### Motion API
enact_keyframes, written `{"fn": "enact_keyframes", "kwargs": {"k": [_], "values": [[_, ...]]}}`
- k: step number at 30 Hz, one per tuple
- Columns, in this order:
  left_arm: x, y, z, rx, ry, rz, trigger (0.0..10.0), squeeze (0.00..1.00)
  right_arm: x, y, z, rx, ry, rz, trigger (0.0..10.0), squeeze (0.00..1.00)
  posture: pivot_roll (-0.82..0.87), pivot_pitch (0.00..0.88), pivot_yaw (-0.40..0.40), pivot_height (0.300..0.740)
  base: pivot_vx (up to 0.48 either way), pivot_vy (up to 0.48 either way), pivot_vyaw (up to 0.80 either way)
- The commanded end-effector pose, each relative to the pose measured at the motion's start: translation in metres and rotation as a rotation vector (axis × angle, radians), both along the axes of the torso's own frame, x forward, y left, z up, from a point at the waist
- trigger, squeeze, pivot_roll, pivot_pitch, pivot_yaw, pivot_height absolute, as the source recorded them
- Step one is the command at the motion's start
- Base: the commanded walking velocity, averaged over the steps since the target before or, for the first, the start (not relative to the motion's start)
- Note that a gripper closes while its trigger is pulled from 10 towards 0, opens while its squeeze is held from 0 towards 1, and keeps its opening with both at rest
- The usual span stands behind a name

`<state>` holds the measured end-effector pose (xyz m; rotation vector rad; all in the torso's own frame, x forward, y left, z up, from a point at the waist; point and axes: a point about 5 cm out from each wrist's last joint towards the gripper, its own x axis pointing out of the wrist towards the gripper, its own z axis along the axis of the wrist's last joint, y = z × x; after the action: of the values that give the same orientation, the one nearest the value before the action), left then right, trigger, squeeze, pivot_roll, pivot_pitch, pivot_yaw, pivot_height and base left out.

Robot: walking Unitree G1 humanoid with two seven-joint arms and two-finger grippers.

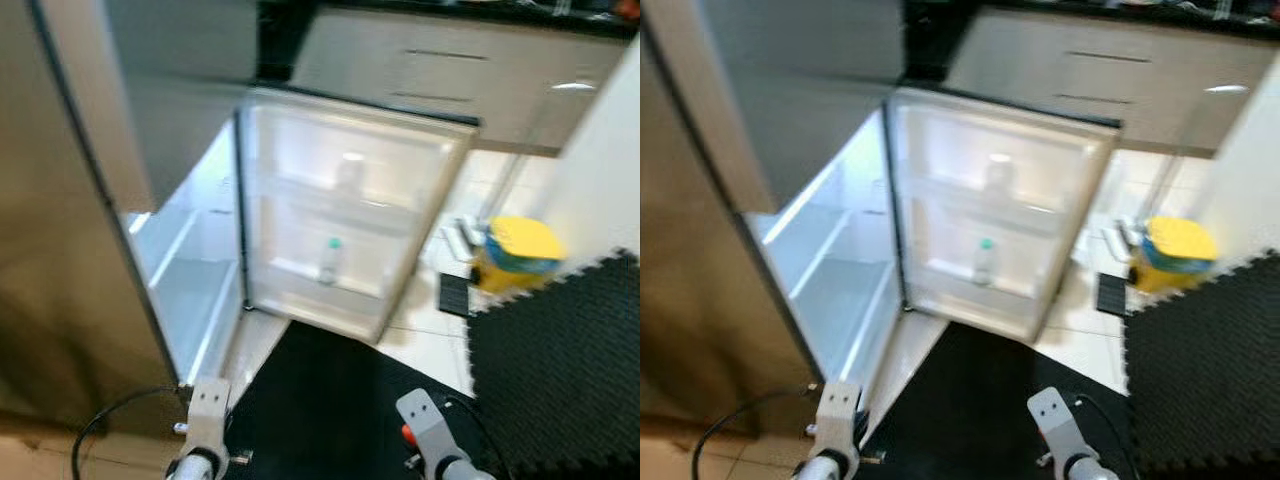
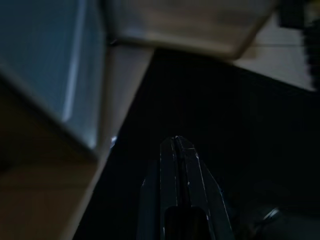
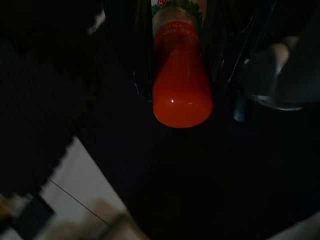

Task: Restocking fridge

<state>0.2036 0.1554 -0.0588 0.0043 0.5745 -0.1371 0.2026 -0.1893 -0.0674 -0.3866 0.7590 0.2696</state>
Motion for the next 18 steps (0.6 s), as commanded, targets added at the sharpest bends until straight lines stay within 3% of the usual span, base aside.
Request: {"fn": "enact_keyframes", "kwargs": {"k": [1, 15, 18], "values": [[-0.0073, -0.0018, -0.0053, -0.004, 0.032, -0.003, 10.0, 0.00, -0.0014, 0.0016, -0.0009, 0.007, 0.002, -0.005, 10.0, 0.00, -0.14, 0.042, -0.037, 0.740, 0.000, 0.000, -0.80], [-0.0025, -0.0070, -0.0015, -0.011, -0.004, -0.029, 10.0, 0.00, -0.0003, -0.0001, 0.0002, 0.001, -0.011, -0.010, 10.0, 0.00, -0.15, 0.049, -0.036, 0.740, 0.000, 0.000, -0.80], [-0.0015, -0.0083, -0.0006, -0.011, -0.014, -0.037, 10.0, 0.00, 0.0005, 0.0011, 0.0016, -0.001, -0.029, 0.022, 10.0, 0.00, -0.16, 0.051, -0.034, 0.740, 0.000, 0.000, 0.00]]}}
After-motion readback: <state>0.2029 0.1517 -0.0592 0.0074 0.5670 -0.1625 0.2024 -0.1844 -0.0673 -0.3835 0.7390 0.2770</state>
